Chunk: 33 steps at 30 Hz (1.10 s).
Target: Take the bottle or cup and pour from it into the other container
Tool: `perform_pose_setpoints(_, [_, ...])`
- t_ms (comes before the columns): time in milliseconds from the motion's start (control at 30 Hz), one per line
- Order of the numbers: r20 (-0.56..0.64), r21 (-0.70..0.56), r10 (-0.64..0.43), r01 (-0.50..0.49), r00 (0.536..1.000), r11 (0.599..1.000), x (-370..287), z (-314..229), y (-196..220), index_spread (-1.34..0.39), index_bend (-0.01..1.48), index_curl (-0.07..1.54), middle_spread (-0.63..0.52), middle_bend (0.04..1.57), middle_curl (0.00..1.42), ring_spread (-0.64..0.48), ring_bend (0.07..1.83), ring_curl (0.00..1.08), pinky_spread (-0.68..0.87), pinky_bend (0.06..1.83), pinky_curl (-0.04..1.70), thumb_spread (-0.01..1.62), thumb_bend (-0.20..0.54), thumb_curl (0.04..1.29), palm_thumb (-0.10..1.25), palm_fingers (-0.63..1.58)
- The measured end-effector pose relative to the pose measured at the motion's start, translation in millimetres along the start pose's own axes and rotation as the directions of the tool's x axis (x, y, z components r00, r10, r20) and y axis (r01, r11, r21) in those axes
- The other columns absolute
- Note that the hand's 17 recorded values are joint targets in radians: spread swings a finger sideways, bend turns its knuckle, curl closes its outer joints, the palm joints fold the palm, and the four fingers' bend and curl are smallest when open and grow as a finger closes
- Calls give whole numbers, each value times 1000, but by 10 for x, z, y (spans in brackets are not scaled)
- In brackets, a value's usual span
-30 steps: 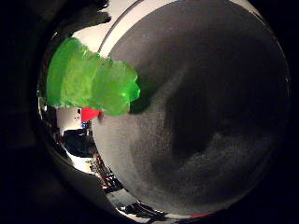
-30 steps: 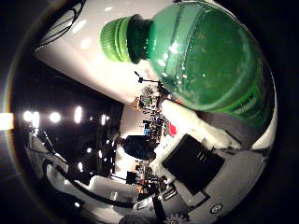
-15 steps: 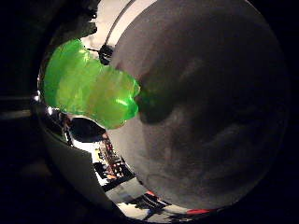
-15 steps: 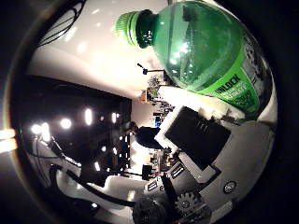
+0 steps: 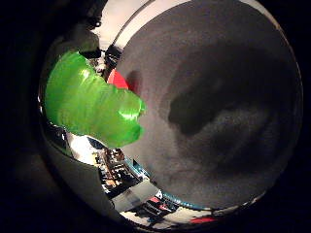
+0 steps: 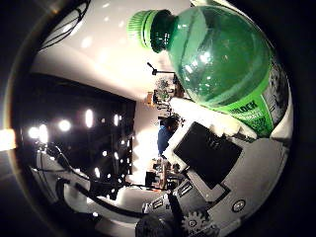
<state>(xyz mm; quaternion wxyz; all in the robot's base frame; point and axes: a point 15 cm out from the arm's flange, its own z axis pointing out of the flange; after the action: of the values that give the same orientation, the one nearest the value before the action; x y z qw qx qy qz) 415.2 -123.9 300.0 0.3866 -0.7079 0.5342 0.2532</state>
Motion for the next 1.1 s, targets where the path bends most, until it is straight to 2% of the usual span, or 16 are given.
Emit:
perform_pose_setpoints(100, [-90,-39,-41,37,995,999,-180,22,-116,-352,824,958,-243,1075,969,-266,1355,767,-226,1538,578,731,-27,618,933,893])
perform_pose_setpoints(233, [-241,-95,-93,72,966,993,-456,2,-246,-359,836,970,-256,1077,981,-271,1357,784,-226,1538,618,730,-29,621,938,872])
perform_pose_setpoints(400, [-390,-221,-176,94,904,971,-780,207,-374,-369,839,981,-272,1076,996,-274,1366,802,-228,1530,666,717,-26,627,948,851])
perform_pose_setpoints(600, [-477,-379,-305,121,824,918,-1249,631,-462,-376,839,989,-282,1074,1010,-275,1366,813,-239,1508,711,713,-29,630,955,847])
perform_pose_setpoints(733, [-562,-446,-389,129,730,886,-1457,725,-604,-378,833,992,-287,1064,1016,-275,1365,818,-247,1499,733,703,-28,631,957,845])
perform_pose_setpoints(933, [-646,-543,-525,150,554,826,-1822,783,-915,-394,812,998,-292,1053,1025,-285,1356,823,-250,1486,758,682,-30,634,953,851])
perform_pose_setpoints(1100, [-670,-634,-617,115,413,765,-2034,826,-1104,-402,792,1005,-296,1042,1031,-296,1353,822,-253,1469,773,670,-30,642,955,859])
